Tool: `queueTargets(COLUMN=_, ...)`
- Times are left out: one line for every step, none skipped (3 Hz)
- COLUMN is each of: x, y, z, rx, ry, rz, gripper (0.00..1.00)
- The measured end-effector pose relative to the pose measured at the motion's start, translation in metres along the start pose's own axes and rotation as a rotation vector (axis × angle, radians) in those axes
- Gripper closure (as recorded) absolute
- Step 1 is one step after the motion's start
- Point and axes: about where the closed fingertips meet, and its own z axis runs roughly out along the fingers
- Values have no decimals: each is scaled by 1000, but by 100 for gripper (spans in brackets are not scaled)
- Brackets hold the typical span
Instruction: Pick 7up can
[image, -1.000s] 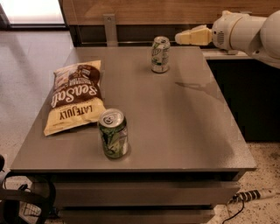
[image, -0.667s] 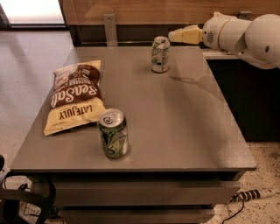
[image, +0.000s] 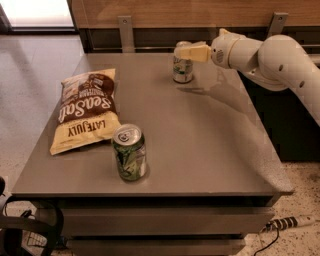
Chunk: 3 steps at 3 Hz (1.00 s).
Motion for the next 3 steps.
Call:
queueTargets(x=9, y=22, z=12, rx=-52, ry=-12, rz=23, gripper=0)
queueTargets(x=21, y=37, z=28, rx=-64, ry=-22, rz=47, gripper=0)
queueTargets(x=44, y=39, z=48, rx=-33, ry=-25, rz=91, gripper=0)
